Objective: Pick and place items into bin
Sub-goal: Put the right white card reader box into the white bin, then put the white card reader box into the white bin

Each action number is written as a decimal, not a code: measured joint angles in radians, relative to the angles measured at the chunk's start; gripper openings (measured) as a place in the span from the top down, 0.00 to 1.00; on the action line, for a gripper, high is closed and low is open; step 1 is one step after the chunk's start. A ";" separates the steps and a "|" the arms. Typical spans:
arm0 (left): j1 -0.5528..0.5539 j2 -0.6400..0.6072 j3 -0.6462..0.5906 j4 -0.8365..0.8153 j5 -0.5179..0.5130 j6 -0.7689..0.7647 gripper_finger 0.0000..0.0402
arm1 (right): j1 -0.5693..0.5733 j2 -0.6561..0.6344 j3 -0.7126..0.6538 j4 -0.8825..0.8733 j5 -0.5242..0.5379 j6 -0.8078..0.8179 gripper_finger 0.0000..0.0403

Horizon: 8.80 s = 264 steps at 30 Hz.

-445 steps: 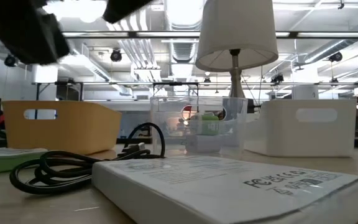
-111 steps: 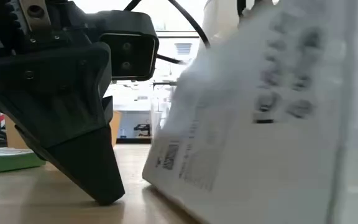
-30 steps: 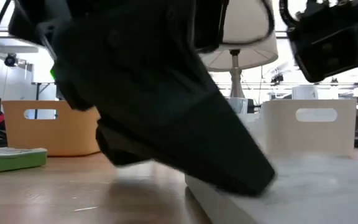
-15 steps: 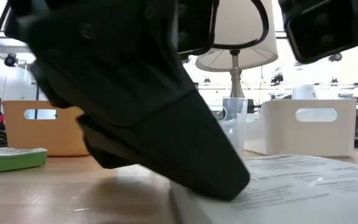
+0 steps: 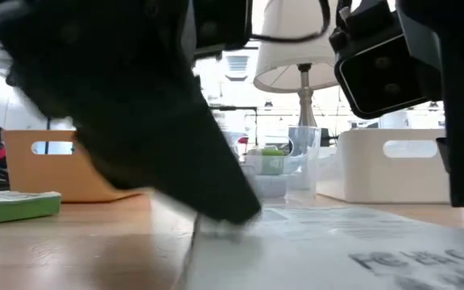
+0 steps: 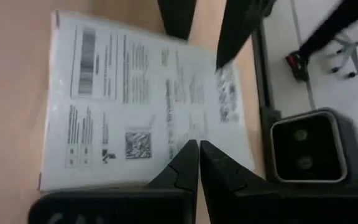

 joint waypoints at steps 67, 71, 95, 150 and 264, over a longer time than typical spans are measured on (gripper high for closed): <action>-0.058 -0.112 -0.047 -0.297 -0.043 -0.107 1.00 | -0.091 0.004 0.070 -0.125 0.041 -0.165 0.57; -0.058 -0.118 -0.033 -0.282 -0.045 -0.101 1.00 | -0.093 0.004 0.068 -0.125 0.041 -0.166 0.57; -0.029 -0.124 -0.045 -0.193 -0.035 -0.082 1.00 | -0.104 0.005 0.057 -0.103 0.000 -0.182 0.57; -0.131 -0.290 -0.138 -0.273 -0.501 -0.028 0.94 | -0.096 -0.022 0.245 -0.334 0.115 -0.205 0.90; -0.059 -0.266 -0.225 -0.137 -0.381 -0.099 0.99 | -0.032 0.112 0.547 -0.962 0.218 -0.054 0.94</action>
